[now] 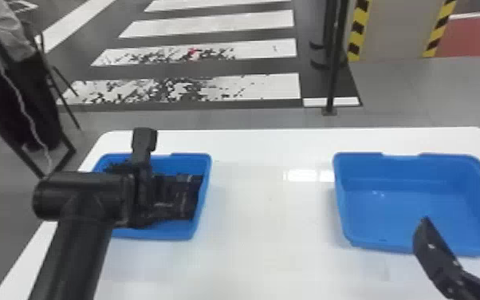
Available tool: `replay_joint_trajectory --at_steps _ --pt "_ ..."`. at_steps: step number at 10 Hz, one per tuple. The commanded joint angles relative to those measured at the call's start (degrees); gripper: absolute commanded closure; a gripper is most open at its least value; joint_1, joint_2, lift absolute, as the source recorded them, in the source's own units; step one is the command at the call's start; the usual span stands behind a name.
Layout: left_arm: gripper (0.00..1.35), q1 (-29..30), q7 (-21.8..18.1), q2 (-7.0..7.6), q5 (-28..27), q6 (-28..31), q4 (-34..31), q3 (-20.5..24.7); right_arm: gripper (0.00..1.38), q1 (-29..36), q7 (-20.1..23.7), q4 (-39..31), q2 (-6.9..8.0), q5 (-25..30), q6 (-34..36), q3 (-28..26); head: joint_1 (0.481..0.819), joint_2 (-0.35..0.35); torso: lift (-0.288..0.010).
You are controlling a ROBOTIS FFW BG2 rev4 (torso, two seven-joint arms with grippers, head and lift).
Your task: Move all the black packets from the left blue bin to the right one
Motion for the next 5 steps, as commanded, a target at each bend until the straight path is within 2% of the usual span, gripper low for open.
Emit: replay_joint_trajectory --at_steps 1,2,3,4,5 --pt "0.88 0.4 0.2 -0.49 1.9 -0.8 0.6 0.2 0.14 0.1 0.2 0.1 0.00 -0.3 0.0 0.0 0.695 0.140 -0.154" --pt "0.97 1.0 0.1 -0.66 2.9 -2.5 0.5 1.1 0.14 0.1 0.2 0.2 0.00 -0.4 0.0 0.0 0.695 0.131 -0.154" --pt "1.24 1.7 0.1 -0.66 3.0 -5.4 0.0 1.6 0.14 0.1 0.2 0.2 0.00 -0.6 0.0 -0.1 0.695 0.125 -0.154" --pt "1.21 3.1 0.1 -0.93 3.2 -7.5 -1.4 3.0 0.14 0.2 0.2 0.2 0.00 -0.9 0.0 -0.1 0.695 0.124 -0.154" --pt "1.21 4.9 0.1 -1.10 3.3 -6.7 -5.2 4.3 0.14 0.2 0.2 0.2 0.00 -0.9 0.0 -0.1 0.695 0.127 -0.154"
